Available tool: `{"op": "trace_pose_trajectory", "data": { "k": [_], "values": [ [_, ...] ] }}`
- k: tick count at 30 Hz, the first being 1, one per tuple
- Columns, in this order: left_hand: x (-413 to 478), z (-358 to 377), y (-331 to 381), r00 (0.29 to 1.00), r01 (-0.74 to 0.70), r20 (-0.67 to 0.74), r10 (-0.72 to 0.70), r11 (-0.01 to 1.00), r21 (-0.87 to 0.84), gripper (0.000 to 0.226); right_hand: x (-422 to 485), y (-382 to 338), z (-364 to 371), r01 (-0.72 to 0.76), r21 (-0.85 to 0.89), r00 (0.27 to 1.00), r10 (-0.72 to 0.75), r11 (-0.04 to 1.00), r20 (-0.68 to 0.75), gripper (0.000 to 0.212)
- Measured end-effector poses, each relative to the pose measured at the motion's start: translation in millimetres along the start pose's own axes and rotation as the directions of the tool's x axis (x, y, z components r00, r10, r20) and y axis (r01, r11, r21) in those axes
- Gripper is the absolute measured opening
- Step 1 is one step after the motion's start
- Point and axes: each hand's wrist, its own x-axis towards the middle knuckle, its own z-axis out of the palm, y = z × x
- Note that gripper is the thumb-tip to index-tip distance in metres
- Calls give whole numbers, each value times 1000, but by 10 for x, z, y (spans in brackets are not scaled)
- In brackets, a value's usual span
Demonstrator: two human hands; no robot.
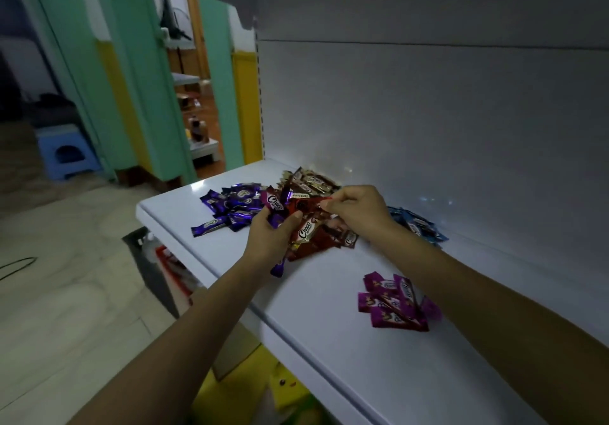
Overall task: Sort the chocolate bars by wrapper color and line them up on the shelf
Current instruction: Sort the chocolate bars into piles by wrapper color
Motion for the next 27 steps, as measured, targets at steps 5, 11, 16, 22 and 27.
{"op": "trace_pose_trajectory", "data": {
  "k": [5, 11, 16, 22, 27],
  "values": [
    [71, -77, -86, 998, 37, -53, -38, 999, -25, 18, 102, 30, 20, -7, 85, 1000, 4, 996, 30, 9],
    [65, -90, -130, 998, 15, -57, -17, 999, -48, 14, 141, 91, -71, -11, 47, 998, 7, 999, 69, 11],
    [71, -136, -152, 982, -34, -187, 14, 994, -101, 12, 159, 260, -87, 276, -337, 939, -327, 900, -106, 13],
    [56, -129, -152, 971, -38, -240, 9, 992, -118, 13, 50, 339, 10, 440, -663, 898, -313, 605, 310, 13],
    [39, -149, -170, 970, -35, -241, 6, 993, -115, 14, -52, 239, 22, 541, -574, 838, -452, 615, 306, 13]
  ]
}}
